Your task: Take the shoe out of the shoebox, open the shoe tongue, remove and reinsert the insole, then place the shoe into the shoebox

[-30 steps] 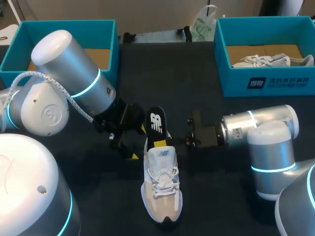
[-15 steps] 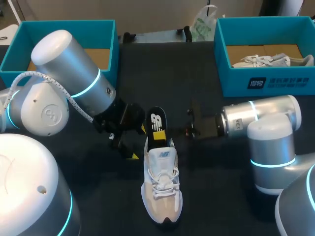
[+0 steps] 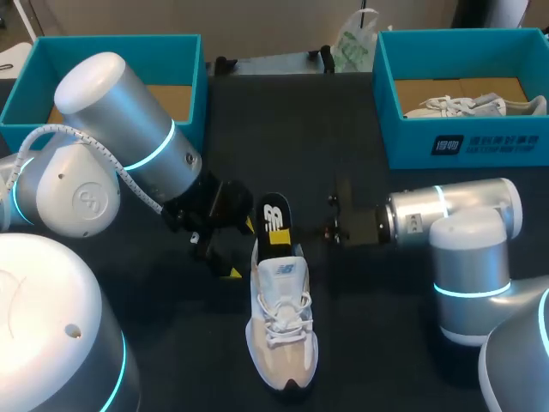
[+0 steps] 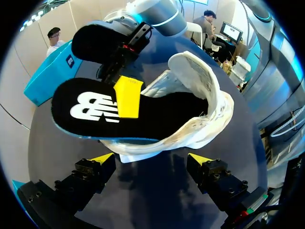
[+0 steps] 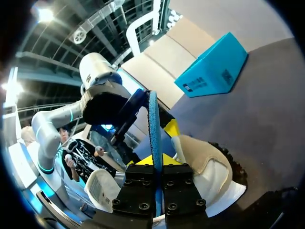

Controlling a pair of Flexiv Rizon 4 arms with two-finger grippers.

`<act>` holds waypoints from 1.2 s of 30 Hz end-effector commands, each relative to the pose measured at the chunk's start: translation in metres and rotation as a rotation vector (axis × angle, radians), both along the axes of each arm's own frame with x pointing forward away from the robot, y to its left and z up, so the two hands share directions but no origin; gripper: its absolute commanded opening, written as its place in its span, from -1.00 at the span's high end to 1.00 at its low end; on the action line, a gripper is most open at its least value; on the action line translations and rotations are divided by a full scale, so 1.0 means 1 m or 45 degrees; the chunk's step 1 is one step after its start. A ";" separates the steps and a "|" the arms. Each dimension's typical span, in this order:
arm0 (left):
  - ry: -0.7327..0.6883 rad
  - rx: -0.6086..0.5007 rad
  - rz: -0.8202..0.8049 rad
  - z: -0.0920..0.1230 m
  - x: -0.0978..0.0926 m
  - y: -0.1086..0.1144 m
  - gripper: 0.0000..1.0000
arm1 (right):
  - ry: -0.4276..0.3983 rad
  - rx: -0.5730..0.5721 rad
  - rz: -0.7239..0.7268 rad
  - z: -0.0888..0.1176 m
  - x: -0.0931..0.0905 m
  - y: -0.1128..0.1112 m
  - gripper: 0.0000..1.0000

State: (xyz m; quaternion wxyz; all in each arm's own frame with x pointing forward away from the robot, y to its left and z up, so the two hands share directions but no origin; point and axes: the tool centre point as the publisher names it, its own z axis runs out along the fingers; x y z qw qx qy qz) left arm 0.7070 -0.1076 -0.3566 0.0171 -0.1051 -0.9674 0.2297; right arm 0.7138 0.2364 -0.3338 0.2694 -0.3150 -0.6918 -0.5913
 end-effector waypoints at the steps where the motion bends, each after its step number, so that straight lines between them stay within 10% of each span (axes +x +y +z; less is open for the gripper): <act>1: -0.001 -0.002 -0.001 -0.001 0.000 0.001 -1.00 | 0.014 -0.002 0.000 -0.008 -0.010 0.001 1.00; 13: -0.001 -0.002 -0.001 -0.001 0.000 0.001 -1.00 | 0.038 -0.010 0.012 -0.015 -0.032 0.000 1.00; 18: -0.001 -0.002 -0.001 -0.001 0.000 0.001 -1.00 | -0.031 -0.021 0.030 0.002 -0.027 0.004 0.32; 29: -0.001 -0.002 -0.001 -0.001 0.000 0.001 -1.00 | -0.089 -0.046 0.025 0.016 -0.013 0.004 0.45; 36: -0.001 -0.002 -0.001 -0.001 0.000 0.001 -1.00 | -0.043 -0.022 -0.026 0.011 -0.002 0.003 1.00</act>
